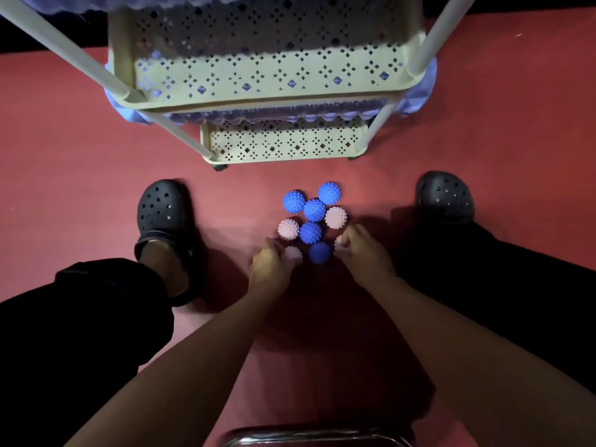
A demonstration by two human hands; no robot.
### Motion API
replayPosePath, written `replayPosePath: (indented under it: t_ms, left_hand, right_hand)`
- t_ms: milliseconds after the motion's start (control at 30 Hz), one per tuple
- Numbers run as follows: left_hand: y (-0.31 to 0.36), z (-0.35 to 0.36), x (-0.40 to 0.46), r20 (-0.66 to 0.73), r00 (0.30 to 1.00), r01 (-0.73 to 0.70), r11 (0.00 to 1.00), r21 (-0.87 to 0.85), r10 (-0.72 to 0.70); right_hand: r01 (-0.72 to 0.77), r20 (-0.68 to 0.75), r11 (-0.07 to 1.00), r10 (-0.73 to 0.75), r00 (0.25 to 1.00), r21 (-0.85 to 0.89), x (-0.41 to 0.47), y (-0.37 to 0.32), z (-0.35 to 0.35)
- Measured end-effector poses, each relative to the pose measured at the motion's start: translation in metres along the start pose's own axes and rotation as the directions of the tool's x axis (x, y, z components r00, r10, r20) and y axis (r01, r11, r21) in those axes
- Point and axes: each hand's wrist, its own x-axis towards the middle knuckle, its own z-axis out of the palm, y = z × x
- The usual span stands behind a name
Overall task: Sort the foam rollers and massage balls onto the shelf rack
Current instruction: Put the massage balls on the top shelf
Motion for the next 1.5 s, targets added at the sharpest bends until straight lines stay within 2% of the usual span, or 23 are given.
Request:
replayPosePath:
  t_ms: [100, 200, 267, 400, 467, 533, 600, 667, 733, 833, 1000, 1133, 1233, 1300, 1433, 1500]
  left_hand:
    - [-0.006, -0.001, -0.001, 0.027, 1.000, 0.004, 0.999, -0.045, -0.003]
    - [-0.017, 0.000, 0.005, 0.074, 0.997, 0.017, 0.996, -0.093, -0.010]
    - [-0.026, 0.000, 0.011, 0.119, 0.992, 0.049, 0.988, -0.149, -0.031]
    - [-0.017, -0.013, 0.005, 0.188, 0.980, 0.115, 0.948, -0.297, -0.060]
    - [-0.011, -0.018, 0.005, 0.184, 0.981, 0.110, 0.953, -0.282, -0.059]
    - [-0.007, -0.021, 0.007, 0.170, 0.985, 0.055, 0.980, -0.190, -0.022]
    - [-0.006, -0.025, 0.011, 0.094, 0.993, -0.073, 0.997, -0.009, 0.073]
    - [-0.003, -0.029, 0.017, 0.046, 0.978, -0.209, 0.962, 0.175, 0.204]
    - [0.003, -0.032, 0.023, 0.069, 0.962, -0.274, 0.916, 0.294, 0.266]
    - [0.012, -0.033, 0.031, 0.090, 0.952, -0.305, 0.875, 0.376, 0.294]
    - [0.010, -0.029, 0.040, 0.091, 0.933, -0.353, 0.837, 0.418, 0.348]
    - [0.005, -0.023, 0.045, 0.078, 0.964, -0.266, 0.913, 0.311, 0.254]
    - [0.006, -0.024, 0.034, 0.116, 0.978, -0.186, 0.979, 0.085, 0.175]
    - [0.011, -0.030, 0.023, 0.128, 0.976, -0.172, 0.984, -0.054, 0.178]
    - [0.032, -0.064, -0.018, 0.141, 0.983, -0.079, 0.961, -0.264, 0.119]
    - [0.048, -0.090, -0.051, 0.143, 0.981, -0.073, 0.937, -0.342, 0.129]
  right_hand:
    - [-0.051, -0.020, 0.998, 0.051, 0.998, 0.035, -0.001, 0.002, -0.001]
    - [-0.129, -0.061, 0.970, 0.144, 0.988, 0.204, -0.006, 0.004, -0.001]
    - [-0.099, -0.108, 0.953, 0.135, 0.985, 0.285, -0.008, 0.005, 0.002]
    - [-0.064, -0.060, 0.928, 0.092, 0.994, 0.368, -0.010, -0.001, 0.004]
    - [-0.076, -0.002, 0.921, 0.083, 0.997, 0.383, -0.009, -0.005, 0.006]
    - [-0.135, 0.083, 0.927, 0.113, 0.990, 0.350, -0.007, -0.010, 0.008]
    - [-0.158, 0.121, 0.948, 0.128, 0.984, 0.278, -0.006, -0.013, 0.010]
    - [-0.145, 0.120, 0.971, 0.124, 0.985, 0.190, -0.005, -0.013, 0.016]
    - [-0.163, 0.143, 0.977, 0.143, 0.979, 0.134, -0.002, -0.011, 0.025]
    - [-0.183, 0.146, 0.976, 0.165, 0.975, 0.121, 0.001, -0.007, 0.036]
    - [-0.192, 0.112, 0.944, 0.167, 0.980, 0.267, -0.003, -0.001, 0.041]
    - [-0.171, 0.133, 0.894, 0.127, 0.983, 0.415, -0.010, 0.006, 0.028]
    - [-0.303, 0.279, 0.802, 0.177, 0.944, 0.515, -0.019, 0.001, 0.010]
    - [-0.351, 0.331, 0.725, 0.177, 0.927, 0.593, -0.027, -0.008, -0.008]
    - [-0.275, 0.292, 0.626, 0.079, 0.953, 0.730, -0.058, -0.046, -0.056]
    - [-0.298, 0.284, 0.503, 0.107, 0.953, 0.811, -0.076, -0.073, -0.085]
